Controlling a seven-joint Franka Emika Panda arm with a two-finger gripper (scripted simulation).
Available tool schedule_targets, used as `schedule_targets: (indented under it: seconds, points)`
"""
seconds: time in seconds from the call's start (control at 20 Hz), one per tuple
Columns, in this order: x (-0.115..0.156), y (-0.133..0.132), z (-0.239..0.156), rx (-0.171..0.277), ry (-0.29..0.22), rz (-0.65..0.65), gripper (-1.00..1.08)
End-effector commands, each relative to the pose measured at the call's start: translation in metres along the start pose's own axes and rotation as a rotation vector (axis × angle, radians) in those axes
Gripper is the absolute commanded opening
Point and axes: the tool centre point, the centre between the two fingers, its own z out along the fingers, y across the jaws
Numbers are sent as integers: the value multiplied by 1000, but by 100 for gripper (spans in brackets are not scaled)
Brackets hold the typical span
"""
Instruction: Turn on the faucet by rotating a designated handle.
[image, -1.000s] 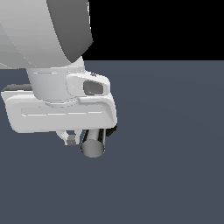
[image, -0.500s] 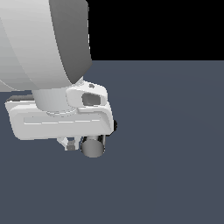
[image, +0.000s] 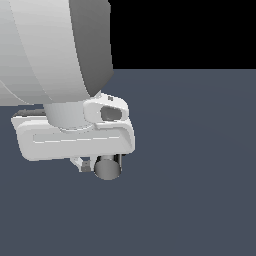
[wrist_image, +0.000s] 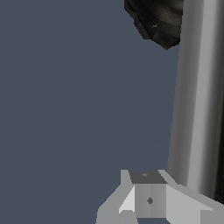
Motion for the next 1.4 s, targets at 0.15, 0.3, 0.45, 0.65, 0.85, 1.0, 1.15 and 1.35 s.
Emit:
schedule_targets:
  seconds: [0.15, 0.3, 0.45, 0.65, 0.85, 1.0, 1.15, 1.35]
  points:
    - [3, 32, 0, 0, 1, 17, -100]
    - [4, 46, 0, 0, 1, 17, -100]
    - [4, 60, 0, 0, 1, 17, -100]
    - [5, 79, 0, 0, 1, 17, -100]
    - [6, 97, 0, 0, 1, 18, -100]
    - [7, 111, 0, 0, 1, 18, -100]
    - [8, 125, 0, 0, 1, 18, -100]
    - [9, 144, 0, 0, 1, 18, -100]
